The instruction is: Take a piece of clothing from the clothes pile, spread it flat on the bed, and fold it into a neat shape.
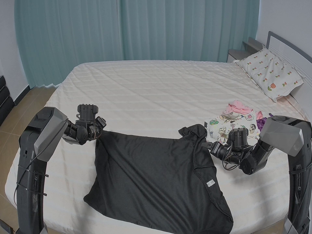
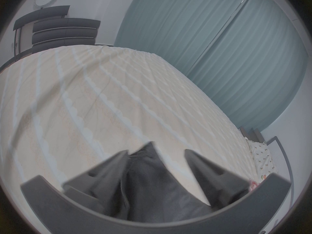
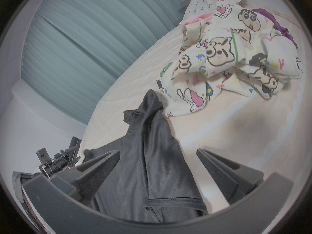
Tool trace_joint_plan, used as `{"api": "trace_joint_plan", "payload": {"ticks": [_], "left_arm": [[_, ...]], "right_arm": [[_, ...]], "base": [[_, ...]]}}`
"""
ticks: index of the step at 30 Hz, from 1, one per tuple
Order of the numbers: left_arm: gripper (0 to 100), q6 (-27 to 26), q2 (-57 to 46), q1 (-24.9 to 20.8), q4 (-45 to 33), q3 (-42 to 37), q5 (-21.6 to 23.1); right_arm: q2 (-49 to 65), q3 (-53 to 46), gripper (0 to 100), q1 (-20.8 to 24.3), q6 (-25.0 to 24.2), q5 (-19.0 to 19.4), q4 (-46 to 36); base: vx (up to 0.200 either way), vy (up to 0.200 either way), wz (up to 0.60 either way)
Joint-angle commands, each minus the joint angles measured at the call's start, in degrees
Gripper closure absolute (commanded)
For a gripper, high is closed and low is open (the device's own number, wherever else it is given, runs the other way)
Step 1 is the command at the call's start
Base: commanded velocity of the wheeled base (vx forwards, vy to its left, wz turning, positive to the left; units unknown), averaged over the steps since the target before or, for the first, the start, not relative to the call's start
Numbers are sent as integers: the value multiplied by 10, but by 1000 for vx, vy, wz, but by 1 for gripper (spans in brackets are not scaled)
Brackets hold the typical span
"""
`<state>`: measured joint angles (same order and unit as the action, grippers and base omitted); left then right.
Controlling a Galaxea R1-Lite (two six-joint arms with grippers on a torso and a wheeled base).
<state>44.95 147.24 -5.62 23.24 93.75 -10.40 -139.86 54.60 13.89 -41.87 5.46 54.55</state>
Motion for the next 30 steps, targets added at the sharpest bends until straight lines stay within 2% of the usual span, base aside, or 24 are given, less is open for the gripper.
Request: {"api": "trace_joint_plan", "payload": {"ticks": [1, 5, 7, 11, 17, 21, 23, 24, 26, 30], "left_arm": [[0, 1, 2, 2, -3, -13, 0], [0, 13, -24, 2, -2, -58, 3], [0, 24, -49, 3, 1, -91, 10], [0, 57, -100, 4, 8, -161, 42], [0, 88, -149, 3, 47, -264, 83], [0, 88, -158, -2, 125, -351, 84], [0, 88, -157, -4, 175, -403, 84], [0, 88, -157, -4, 175, -403, 84], [0, 93, -157, -5, 232, -452, 85], [0, 109, -157, -5, 277, -486, 88]], "right_arm": [[-18, -5, 0, 2, 8, 6, 0], [-12, -28, 0, 10, 48, 9, 6], [-9, -39, 0, 18, 96, 4, 7], [5, -60, 0, 33, 174, 2, 20], [2, -56, 0, 55, 251, -19, 13], [2, -45, 0, 68, 293, -33, -11], [2, -37, 0, 69, 342, -48, -44], [2, -37, 0, 69, 342, -48, -44], [0, -30, 0, 71, 388, -61, -54], [-9, -19, 0, 80, 412, -71, -74]], "base": [[0, 0, 0], [0, 0, 0], [0, 0, 0], [0, 0, 0], [0, 0, 0], [0, 0, 0], [0, 0, 0], [0, 0, 0], [0, 0, 0], [0, 0, 0]]}}
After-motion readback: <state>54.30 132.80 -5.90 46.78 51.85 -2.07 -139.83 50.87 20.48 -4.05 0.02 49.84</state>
